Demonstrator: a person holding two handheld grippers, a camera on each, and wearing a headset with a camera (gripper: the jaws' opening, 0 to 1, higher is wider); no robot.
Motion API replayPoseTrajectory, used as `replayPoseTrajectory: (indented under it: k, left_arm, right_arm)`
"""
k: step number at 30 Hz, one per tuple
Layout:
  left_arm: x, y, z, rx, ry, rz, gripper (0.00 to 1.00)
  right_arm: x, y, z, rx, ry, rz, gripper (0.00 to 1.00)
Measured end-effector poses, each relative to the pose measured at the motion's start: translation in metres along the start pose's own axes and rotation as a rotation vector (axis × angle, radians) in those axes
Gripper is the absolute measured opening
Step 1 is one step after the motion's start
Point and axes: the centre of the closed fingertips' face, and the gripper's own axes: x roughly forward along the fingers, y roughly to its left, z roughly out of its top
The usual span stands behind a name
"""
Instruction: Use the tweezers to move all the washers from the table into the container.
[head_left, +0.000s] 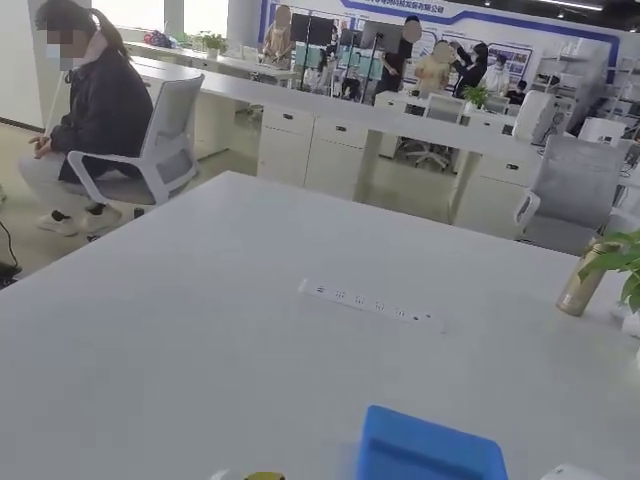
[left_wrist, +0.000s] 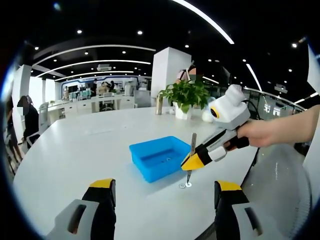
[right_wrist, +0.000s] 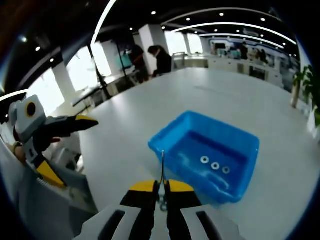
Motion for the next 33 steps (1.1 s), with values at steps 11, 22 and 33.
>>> replayPoseTrajectory:
  k: [11, 22, 33]
  left_arm:
    - [0.0, 0.0, -0.001, 0.002, 0.004, -0.002, 0.82]
    - [0.001, -0.002, -0.001, 0.008, 0.009, -0.008, 0.81]
    - [0.003, -0.004, -0.006, 0.012, 0.037, -0.021, 0.81]
  right_arm:
    - [0.001, 0.003, -0.009, -0.013, 0.026, 0.006, 0.04]
    - [0.001, 0.011, -0.012, -0.073, 0.025, 0.012, 0.04]
    - [0.0, 0.018, -0.016, -0.237, 0.017, -0.013, 0.04]
